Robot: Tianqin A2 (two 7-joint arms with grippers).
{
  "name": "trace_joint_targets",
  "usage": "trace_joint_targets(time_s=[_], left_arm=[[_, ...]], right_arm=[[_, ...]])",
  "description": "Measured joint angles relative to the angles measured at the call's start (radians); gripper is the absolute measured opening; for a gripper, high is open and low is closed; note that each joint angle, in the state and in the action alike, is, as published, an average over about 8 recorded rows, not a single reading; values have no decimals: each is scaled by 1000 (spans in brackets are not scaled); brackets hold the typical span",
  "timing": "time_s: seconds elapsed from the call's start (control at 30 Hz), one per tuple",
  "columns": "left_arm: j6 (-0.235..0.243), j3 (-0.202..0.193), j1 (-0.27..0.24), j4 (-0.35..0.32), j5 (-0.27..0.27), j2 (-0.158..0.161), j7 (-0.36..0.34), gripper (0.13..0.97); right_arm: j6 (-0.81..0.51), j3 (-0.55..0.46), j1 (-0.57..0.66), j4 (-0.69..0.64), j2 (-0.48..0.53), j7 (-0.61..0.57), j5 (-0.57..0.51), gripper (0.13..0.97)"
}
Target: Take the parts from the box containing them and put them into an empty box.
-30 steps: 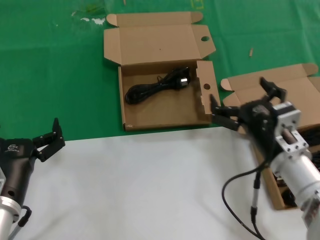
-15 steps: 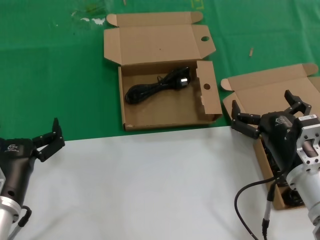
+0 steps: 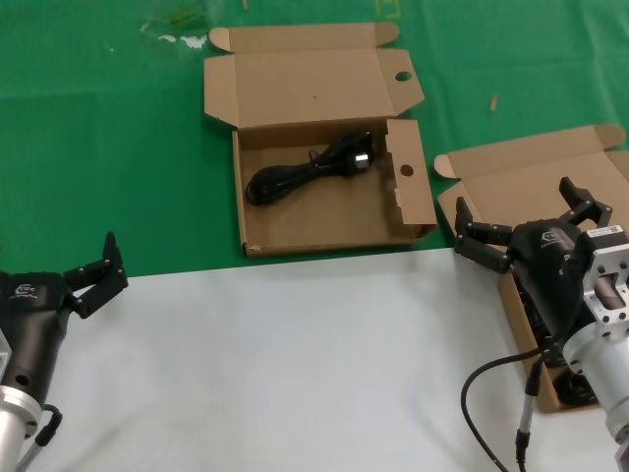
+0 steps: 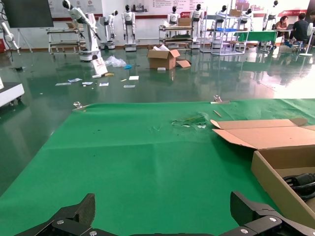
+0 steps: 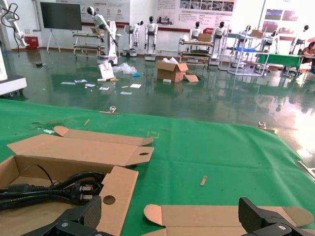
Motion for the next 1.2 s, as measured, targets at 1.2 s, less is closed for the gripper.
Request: trace_joint_targets(time_s=[1.2], left_arm=[[0, 0, 0, 0, 0, 0, 0, 966]], right_arm=[[0, 0, 0, 0, 0, 0, 0, 966]])
